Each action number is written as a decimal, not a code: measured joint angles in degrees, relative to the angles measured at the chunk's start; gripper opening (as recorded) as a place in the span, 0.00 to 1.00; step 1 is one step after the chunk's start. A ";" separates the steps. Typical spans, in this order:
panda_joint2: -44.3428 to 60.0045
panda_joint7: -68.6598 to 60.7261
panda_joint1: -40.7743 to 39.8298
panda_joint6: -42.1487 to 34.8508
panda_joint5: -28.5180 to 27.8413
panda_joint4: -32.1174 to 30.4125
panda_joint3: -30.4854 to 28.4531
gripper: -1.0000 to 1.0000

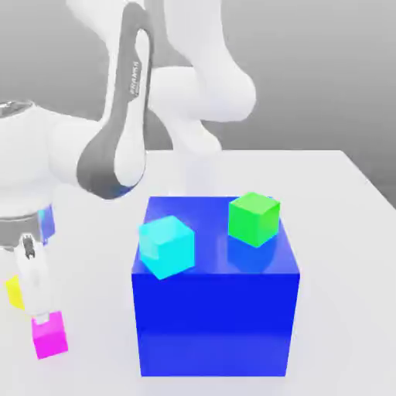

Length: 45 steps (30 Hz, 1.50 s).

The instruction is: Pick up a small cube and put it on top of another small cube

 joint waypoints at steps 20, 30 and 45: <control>-8.02 -4.12 1.42 -6.95 -5.54 2.07 1.30 0.00; -28.36 -22.61 13.76 -26.23 -12.64 2.91 7.87 0.00; -47.66 -46.97 30.51 -42.75 -3.54 -4.58 13.11 0.00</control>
